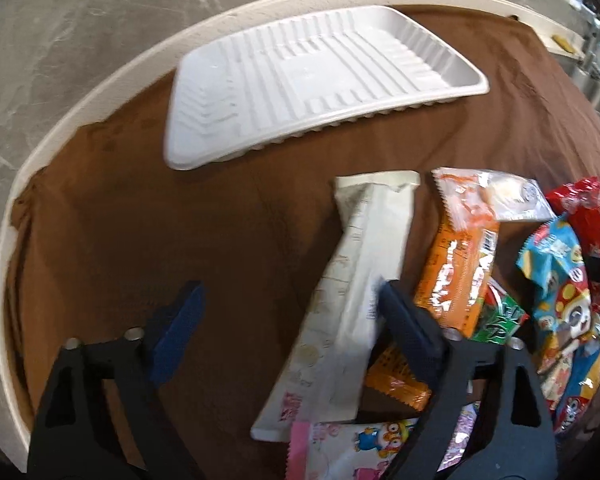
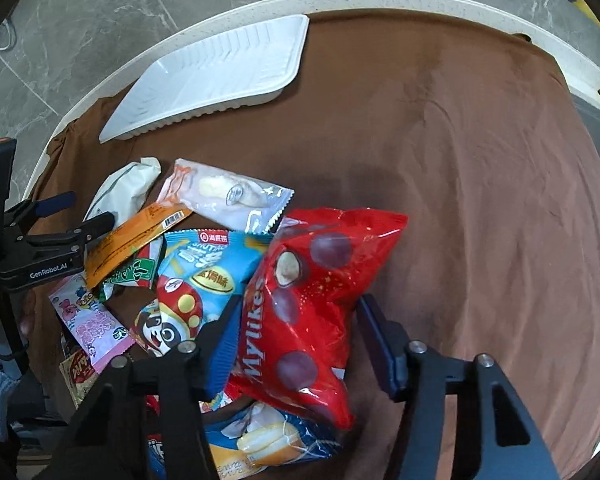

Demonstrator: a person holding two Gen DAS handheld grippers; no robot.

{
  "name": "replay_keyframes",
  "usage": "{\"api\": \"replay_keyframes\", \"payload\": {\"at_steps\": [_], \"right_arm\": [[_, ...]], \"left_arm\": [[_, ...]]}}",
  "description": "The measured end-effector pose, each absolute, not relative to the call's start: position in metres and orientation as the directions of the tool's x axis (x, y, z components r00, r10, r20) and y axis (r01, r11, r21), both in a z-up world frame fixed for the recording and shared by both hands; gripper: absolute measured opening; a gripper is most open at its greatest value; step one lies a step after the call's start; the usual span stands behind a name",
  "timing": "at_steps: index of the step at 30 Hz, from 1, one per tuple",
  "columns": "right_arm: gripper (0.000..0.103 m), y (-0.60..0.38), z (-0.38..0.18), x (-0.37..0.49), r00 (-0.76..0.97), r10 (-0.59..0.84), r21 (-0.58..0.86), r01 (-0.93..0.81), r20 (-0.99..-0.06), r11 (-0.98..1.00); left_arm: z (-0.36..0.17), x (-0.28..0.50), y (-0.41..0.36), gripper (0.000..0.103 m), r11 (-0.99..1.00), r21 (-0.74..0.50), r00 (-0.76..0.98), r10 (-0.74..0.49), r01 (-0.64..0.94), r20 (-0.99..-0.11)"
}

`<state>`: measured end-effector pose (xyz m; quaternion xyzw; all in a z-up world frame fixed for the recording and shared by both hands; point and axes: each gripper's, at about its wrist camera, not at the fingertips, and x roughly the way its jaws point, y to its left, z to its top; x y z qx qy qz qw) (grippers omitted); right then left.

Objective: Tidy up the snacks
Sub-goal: 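Grasp the white packet with the left tool while the right tool grasps the red Mylikes bag, then carry both packets to the white tray and open both tools to drop them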

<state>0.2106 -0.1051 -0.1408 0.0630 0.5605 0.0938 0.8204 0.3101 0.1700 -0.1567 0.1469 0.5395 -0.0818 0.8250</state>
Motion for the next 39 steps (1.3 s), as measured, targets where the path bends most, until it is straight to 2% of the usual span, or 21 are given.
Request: {"api": "replay_keyframes", "payload": {"at_steps": [2,4,6,10,17,24,32,39], "right_arm": [[0.054,-0.104,-0.142,0.211,0.353,0.231,0.215,-0.085,-0.906,0.973],[0.052,-0.104,-0.142,0.210,0.356,0.230,0.212,-0.090,-0.906,0.973],[0.049,-0.102,-0.142,0.209,0.363,0.230,0.210,-0.095,-0.903,0.973],[0.044,-0.103,-0.142,0.211,0.374,0.244,0.223,-0.099,-0.895,0.970],[0.038,-0.115,-0.139,0.211,0.376,0.319,0.306,-0.095,-0.870,0.947],[0.036,-0.123,-0.133,0.208,0.374,0.368,0.364,-0.083,-0.851,0.928],[0.036,-0.146,-0.110,0.207,0.383,0.447,0.456,-0.074,-0.808,0.887],[0.036,-0.142,-0.079,0.236,0.388,0.524,0.524,-0.115,-0.759,0.844]], "left_arm": [[-0.163,0.318,0.171,0.064,0.944,0.074,0.369,-0.052,0.321,-0.928],[-0.170,0.323,0.174,0.042,0.940,-0.023,0.334,-0.144,0.339,-0.931],[-0.176,0.329,0.180,0.037,0.937,-0.111,0.315,-0.221,0.332,-0.923],[-0.182,0.337,0.180,0.025,0.926,-0.127,0.301,-0.242,0.355,-0.922],[-0.187,0.346,0.172,0.022,0.905,-0.185,0.257,-0.297,0.384,-0.920],[-0.177,0.331,0.171,0.022,0.892,-0.224,0.254,-0.339,0.393,-0.906],[-0.137,0.316,0.192,0.021,0.875,-0.282,0.259,-0.400,0.394,-0.879],[-0.103,0.341,0.198,0.022,0.861,-0.327,0.299,-0.453,0.389,-0.840]]}}
